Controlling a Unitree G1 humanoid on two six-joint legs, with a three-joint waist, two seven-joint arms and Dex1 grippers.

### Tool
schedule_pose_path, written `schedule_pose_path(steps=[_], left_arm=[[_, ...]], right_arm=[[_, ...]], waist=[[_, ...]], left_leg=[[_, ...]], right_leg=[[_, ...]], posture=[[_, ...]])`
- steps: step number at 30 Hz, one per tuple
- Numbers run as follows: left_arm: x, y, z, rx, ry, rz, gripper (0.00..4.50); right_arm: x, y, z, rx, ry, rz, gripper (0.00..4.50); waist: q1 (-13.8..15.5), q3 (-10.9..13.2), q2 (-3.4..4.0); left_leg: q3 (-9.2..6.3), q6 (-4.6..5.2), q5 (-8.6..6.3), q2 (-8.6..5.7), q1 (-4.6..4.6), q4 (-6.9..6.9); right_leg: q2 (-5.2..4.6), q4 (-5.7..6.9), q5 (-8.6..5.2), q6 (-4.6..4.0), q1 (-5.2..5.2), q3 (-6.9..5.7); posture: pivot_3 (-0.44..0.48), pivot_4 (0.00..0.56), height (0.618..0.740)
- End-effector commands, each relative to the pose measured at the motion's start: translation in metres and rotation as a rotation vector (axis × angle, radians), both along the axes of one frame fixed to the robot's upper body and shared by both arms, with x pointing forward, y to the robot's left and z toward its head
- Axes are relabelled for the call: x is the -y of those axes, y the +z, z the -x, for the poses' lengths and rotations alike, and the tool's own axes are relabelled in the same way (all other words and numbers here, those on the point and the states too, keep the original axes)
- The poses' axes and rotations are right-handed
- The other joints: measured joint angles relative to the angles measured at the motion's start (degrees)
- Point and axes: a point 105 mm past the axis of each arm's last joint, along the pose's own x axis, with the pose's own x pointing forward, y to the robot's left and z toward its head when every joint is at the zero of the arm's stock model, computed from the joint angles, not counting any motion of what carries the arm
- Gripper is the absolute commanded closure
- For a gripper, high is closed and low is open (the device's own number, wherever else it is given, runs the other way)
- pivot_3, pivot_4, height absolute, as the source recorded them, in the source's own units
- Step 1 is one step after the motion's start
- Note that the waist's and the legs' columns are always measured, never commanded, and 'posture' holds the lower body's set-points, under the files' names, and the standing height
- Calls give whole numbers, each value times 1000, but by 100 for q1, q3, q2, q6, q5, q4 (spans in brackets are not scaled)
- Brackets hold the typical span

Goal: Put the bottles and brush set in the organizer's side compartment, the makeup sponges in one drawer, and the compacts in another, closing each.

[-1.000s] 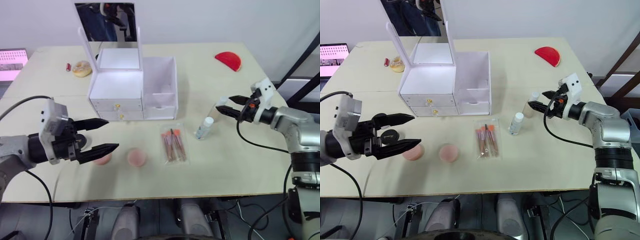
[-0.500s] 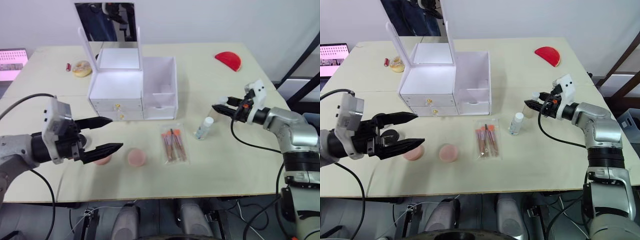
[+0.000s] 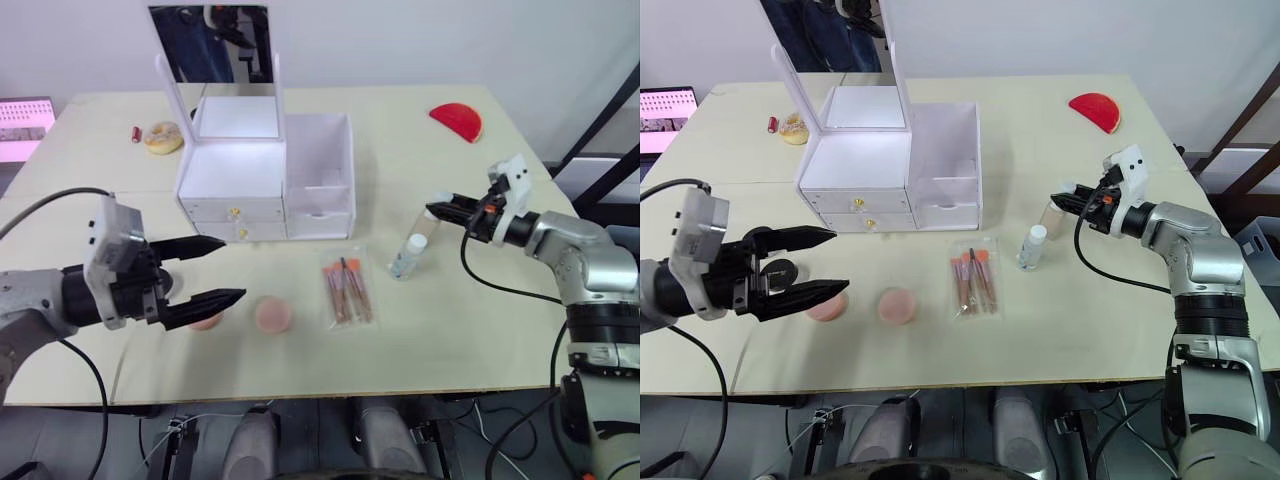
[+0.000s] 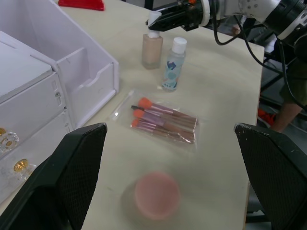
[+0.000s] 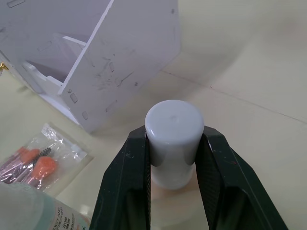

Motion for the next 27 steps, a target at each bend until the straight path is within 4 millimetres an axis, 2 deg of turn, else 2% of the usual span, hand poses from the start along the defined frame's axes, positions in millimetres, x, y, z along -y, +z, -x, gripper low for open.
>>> schedule_pose_path(steps=[1, 4, 7, 11, 16, 21, 27], left_arm=[[0, 2, 1, 21, -1, -17, 0], [-2, 1, 1, 20, 5, -18, 0], [-3, 1, 0, 19, 13, -19, 0], [-5, -1, -1, 20, 25, -16, 0], [-7, 0, -2, 26, 43, -4, 0], [-7, -1, -3, 26, 50, -1, 0], [-6, -1, -2, 26, 53, 3, 0]], right_arm=[[-11, 41, 6, 139, 59, 9, 3733], [-21, 59, 11, 176, 103, 17, 3733], [-42, 83, 20, 204, 197, 26, 3733], [-76, 121, 22, 224, 275, 6, 3733], [-111, 142, 23, 239, 376, -13, 3733], [-135, 137, 12, 228, 457, -3, 3733], [-152, 110, -8, 209, 538, 70, 3733]], waist=[[-1, 4, 6], [-6, 6, 11], [-4, 11, 18], [-15, 13, 21], [5, 11, 18], [5, 12, 19], [-16, 13, 20]], left_leg=[[0, 0, 0, 0, 0, 0], [0, 0, 0, 0, 1, -2], [0, 0, 0, 0, 1, -1], [-1, 0, 0, 0, 3, -3], [-3, 0, 0, 0, -3, -5], [-3, 0, 0, 0, -6, -4], [-3, 0, 0, 0, -4, -5]], right_leg=[[0, 0, 0, 0, 0, 0], [0, 1, 0, 0, 0, 0], [0, 0, 0, 0, 0, 0], [1, 1, 0, -1, -1, 0], [1, -4, -1, -1, -2, -1], [1, -5, 0, 0, -2, 0], [1, -3, 0, 1, -4, -1]], posture=[[0, 150, 739], [0, 150, 739], [0, 150, 739], [0, 150, 739], [0, 150, 739], [0, 150, 739], [0, 150, 739]])
